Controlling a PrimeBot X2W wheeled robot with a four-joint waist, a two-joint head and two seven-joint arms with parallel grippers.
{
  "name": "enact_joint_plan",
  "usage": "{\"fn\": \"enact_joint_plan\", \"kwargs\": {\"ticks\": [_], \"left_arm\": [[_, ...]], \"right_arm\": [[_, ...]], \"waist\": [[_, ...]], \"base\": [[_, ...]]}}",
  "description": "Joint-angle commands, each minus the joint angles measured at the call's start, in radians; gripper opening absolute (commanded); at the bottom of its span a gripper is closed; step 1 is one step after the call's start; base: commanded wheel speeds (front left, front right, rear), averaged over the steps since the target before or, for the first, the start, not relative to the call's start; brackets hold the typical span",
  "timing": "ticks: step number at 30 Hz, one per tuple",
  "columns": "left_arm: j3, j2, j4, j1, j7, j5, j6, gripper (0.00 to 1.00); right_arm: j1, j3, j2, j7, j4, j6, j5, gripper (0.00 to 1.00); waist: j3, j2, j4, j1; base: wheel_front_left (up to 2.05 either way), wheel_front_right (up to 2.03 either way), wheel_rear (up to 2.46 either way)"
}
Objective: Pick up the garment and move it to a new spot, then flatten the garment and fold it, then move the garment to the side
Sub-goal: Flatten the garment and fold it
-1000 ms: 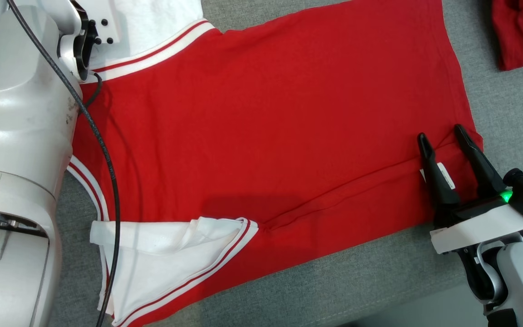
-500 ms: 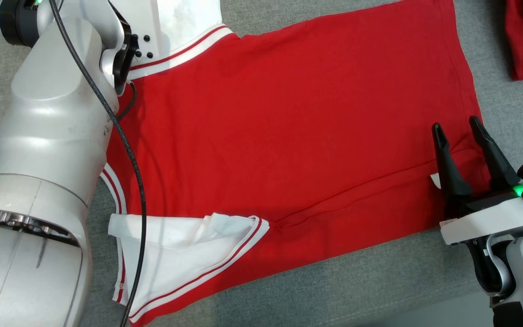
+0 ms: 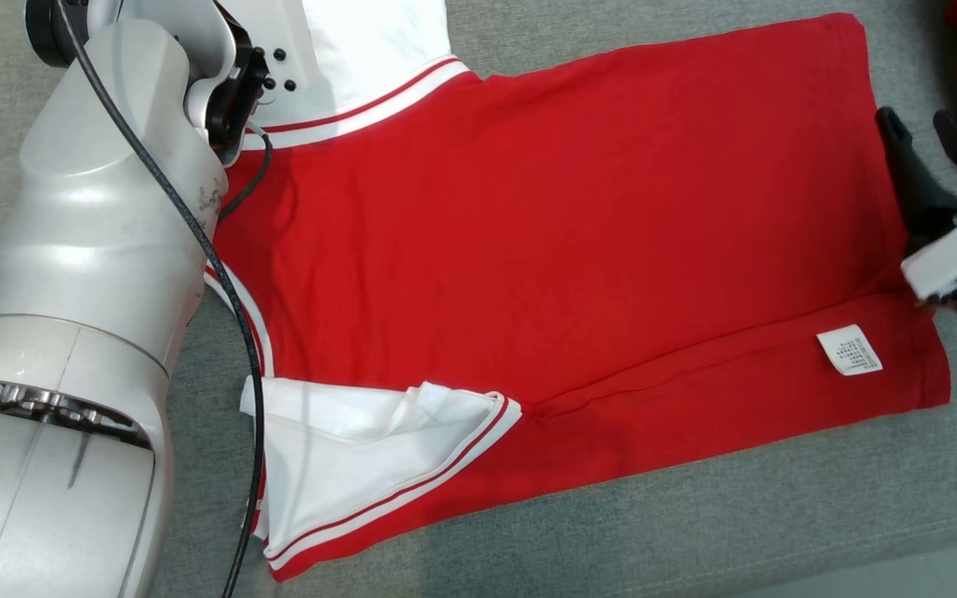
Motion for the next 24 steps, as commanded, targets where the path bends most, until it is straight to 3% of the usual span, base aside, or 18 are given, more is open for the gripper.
{"fn": "enact_joint_plan", "kwargs": {"ticks": [1,7,14,22,24], "left_arm": [[0.014,0.031,-0.032,-0.029,0.001,-0.016,-0.012,0.00],[0.012,0.030,-0.059,-0.039,0.013,-0.035,-0.032,0.00],[-0.005,0.027,-0.101,-0.042,0.022,-0.045,-0.043,0.00],[-0.026,0.029,-0.146,-0.043,0.037,-0.045,-0.046,0.00],[-0.031,0.031,-0.156,-0.044,0.042,-0.044,-0.046,0.00]], "right_arm": [[-0.026,0.021,-0.026,0.042,0.005,0.000,0.031,1.00],[-0.200,0.049,-0.061,0.205,0.151,0.000,0.111,1.00],[-0.366,0.091,-0.078,0.285,0.337,0.000,0.113,1.00],[-0.485,0.140,-0.041,0.310,0.486,0.000,0.129,1.00],[-0.505,0.154,-0.034,0.317,0.518,0.000,0.131,0.88]], "waist": [[0.001,0.0000,0.008,0.0000],[0.011,0.0000,0.035,0.0000],[0.031,0.0000,0.075,0.0000],[0.045,0.0000,0.099,0.0000],[0.048,0.0000,0.103,0.0000]], "base": [[0.00,0.00,0.00],[0.00,0.00,0.00],[0.00,0.00,0.00],[0.00,0.00,0.00],[0.00,0.00,0.00]]}}
